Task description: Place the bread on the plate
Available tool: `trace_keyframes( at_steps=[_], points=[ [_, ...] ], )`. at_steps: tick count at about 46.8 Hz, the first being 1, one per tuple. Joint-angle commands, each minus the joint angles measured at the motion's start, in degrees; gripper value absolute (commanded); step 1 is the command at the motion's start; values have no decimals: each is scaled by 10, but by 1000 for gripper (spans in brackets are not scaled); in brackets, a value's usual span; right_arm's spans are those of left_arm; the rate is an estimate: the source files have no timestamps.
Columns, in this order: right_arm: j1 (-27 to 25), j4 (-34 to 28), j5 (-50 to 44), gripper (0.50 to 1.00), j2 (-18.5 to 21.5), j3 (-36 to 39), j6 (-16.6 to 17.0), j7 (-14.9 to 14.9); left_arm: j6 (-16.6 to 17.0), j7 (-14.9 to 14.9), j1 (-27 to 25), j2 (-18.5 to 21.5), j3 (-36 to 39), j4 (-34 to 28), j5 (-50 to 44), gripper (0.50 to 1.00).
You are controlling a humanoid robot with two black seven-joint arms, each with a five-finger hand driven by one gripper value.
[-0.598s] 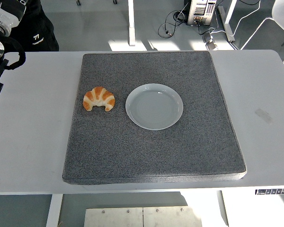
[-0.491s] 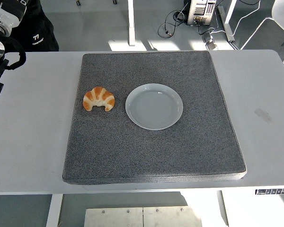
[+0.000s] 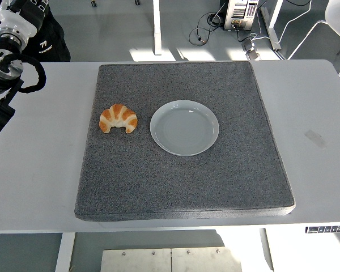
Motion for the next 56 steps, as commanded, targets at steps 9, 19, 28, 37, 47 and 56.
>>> trace_keyframes(
  at_steps=[9,19,28,37,47,56],
  points=[
    [0,0,-1,1000,0,0,0,0,-1,-16,-47,31,146,0,61,995],
    [0,0,0,1000,0,0,0,0,-2,-48,-88,50,301,0,158,996],
    [0,0,0,1000,0,0,0,0,-10,-44,-106,50,395,0,231,992],
    [0,0,0,1000,0,0,0,0,-42,-44,-106,49,450,0,290,984],
    [0,0,0,1000,0,0,0,0,-42,-50,-101,43,485,-1,392,981],
    [0,0,0,1000,0,-1,0,0,-38,-63,-101,18,519,-1,485,978]
  ],
)
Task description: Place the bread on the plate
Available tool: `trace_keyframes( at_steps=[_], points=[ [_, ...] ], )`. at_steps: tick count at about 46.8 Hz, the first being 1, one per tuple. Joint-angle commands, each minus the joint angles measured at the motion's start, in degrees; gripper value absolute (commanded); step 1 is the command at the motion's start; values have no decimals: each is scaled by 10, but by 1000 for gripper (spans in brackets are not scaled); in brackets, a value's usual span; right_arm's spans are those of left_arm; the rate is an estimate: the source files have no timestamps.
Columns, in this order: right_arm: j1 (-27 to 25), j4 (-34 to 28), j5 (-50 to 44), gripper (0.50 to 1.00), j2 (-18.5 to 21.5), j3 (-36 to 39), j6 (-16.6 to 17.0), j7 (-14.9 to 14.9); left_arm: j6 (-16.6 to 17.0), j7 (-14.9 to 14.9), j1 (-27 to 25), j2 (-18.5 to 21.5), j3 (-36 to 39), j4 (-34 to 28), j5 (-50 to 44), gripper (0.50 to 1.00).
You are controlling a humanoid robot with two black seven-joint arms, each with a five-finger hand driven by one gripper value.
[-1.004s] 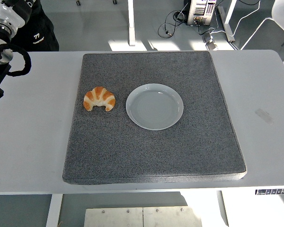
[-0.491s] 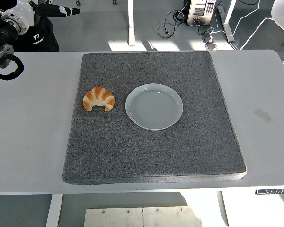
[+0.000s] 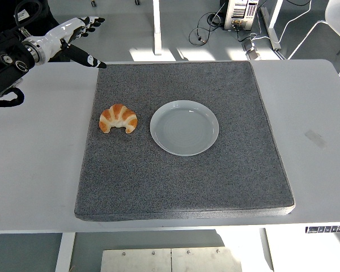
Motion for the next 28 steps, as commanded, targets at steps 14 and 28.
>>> trace_keyframes(
  at_steps=[14,28],
  points=[
    [0,0,0,1000,0,0,0,0,19,-2,-6,-63,32,-1,41,978],
    [0,0,0,1000,0,0,0,0,18,-2,-4,-72,34,-6,41,980]
  ],
)
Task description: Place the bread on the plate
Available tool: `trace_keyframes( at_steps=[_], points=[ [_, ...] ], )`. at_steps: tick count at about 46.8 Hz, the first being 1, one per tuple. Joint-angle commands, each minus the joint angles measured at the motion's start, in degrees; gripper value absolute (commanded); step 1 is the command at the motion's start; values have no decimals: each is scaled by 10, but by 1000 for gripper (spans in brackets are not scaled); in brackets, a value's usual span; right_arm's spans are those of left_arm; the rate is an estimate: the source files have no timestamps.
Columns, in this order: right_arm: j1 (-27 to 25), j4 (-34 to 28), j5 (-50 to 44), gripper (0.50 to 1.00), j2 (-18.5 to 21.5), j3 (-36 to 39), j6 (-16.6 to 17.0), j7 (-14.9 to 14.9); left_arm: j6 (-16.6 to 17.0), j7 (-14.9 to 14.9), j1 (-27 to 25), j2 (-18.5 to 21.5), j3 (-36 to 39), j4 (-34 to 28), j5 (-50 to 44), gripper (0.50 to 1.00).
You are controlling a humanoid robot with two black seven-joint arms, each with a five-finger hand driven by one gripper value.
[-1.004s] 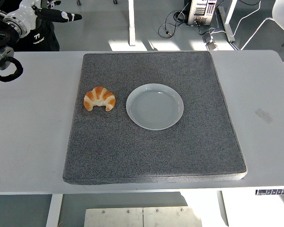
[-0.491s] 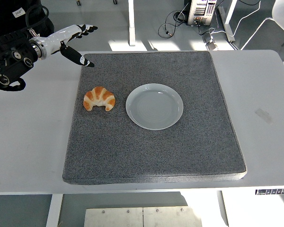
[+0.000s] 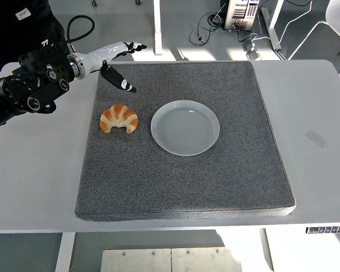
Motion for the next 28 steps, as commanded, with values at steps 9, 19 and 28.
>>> trace_keyframes(
  at_steps=[9,19,28],
  points=[
    [0,0,0,1000,0,0,0,0,-1,0,4,-2,-1,-1,0,980],
    [0,0,0,1000,0,0,0,0,0,3,7,45,-1,-82,-2,980],
    [0,0,0,1000,0,0,0,0,-2,6,-11,97,0,-123,-3,980]
  ],
)
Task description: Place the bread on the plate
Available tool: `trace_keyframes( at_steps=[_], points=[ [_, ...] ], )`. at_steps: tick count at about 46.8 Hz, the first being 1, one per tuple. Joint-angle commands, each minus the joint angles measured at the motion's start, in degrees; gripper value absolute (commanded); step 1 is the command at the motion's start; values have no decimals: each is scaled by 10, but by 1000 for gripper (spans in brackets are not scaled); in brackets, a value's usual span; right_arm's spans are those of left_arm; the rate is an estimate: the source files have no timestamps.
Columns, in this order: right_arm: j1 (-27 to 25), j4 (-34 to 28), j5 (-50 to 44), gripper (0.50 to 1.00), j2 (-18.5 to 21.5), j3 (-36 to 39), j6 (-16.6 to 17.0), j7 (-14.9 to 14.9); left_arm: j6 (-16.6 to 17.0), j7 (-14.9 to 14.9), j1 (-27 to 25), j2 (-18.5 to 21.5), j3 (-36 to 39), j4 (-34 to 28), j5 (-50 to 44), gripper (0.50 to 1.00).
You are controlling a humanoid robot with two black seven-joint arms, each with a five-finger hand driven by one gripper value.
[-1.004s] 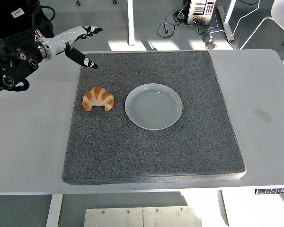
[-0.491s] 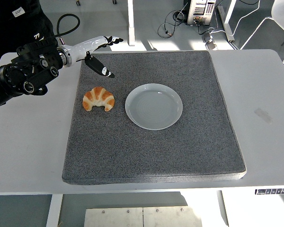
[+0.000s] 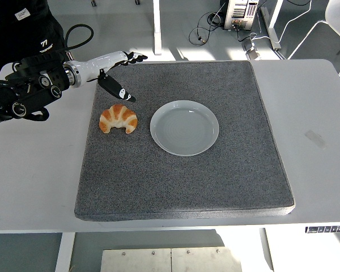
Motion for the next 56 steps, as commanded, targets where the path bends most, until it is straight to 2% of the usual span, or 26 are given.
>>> trace_keyframes(
  at_steps=[1,11,25,35,41,46,56],
  points=[
    [0,0,0,1000,0,0,0,0,-4,1,-10,23,1,-15,2,980],
    [0,0,0,1000,0,0,0,0,-8,1,-18,94,23,-92,4,981],
    [0,0,0,1000,0,-1,0,0,-8,0,-2,136,36,-133,42,980],
    [0,0,0,1000,0,0,0,0,-4,0,22,137,36,-129,88,980],
    [0,0,0,1000,0,0,0,0,15,2,24,128,37,-122,90,980],
    [0,0,0,1000,0,0,0,0,28,2,28,102,37,-103,90,980],
    [0,0,0,1000,0,0,0,0,38,1,33,75,37,-81,92,980]
  ],
)
